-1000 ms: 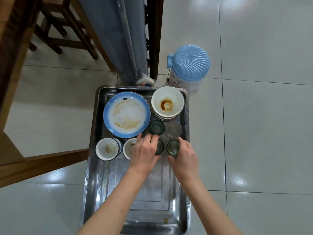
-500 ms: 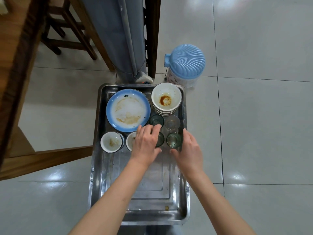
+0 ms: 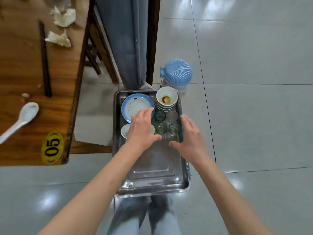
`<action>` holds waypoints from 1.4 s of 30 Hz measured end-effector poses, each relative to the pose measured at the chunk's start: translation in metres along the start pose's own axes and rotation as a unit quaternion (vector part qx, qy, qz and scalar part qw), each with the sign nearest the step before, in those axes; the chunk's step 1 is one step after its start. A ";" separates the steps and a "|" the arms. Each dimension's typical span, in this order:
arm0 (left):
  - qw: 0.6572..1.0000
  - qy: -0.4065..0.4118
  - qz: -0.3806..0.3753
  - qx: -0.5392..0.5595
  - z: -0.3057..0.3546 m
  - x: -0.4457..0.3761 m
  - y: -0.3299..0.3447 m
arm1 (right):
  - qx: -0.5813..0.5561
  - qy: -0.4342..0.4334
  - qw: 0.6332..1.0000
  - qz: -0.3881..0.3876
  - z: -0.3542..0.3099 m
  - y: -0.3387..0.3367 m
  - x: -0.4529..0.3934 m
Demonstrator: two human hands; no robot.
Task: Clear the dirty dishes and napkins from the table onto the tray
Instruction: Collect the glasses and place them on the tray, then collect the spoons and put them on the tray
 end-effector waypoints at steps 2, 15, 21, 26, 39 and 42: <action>1.000 -0.008 0.005 0.003 0.000 0.013 -0.028 | -0.004 -0.003 1.000 0.009 -0.016 -0.013 0.015; 0.991 -0.042 0.100 0.080 0.013 0.185 -0.195 | -0.067 -0.129 0.989 0.031 -0.124 -0.072 0.148; 0.983 -0.068 0.157 0.063 -0.009 0.260 -0.269 | -0.082 -0.184 0.979 0.012 -0.194 -0.077 0.207; 0.969 -0.115 0.213 0.042 -0.044 0.285 -0.321 | -0.089 -0.224 0.970 -0.019 -0.262 -0.069 0.224; 0.966 -0.140 0.203 0.083 -0.186 0.256 -0.442 | -0.073 -0.215 0.974 0.000 -0.436 0.000 0.171; 0.969 -0.139 0.191 0.067 -0.218 0.239 -0.456 | -0.069 -0.189 0.980 0.006 -0.458 0.016 0.155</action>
Point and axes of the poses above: each hand's wrist, its own x-axis away from the middle knuckle, its own y-axis out of the palm, z = x × y, the point moved 2 cm from there along -x, towards the middle knuckle, and after that the axes turned 7 degrees about z, right-handed, at the moved point
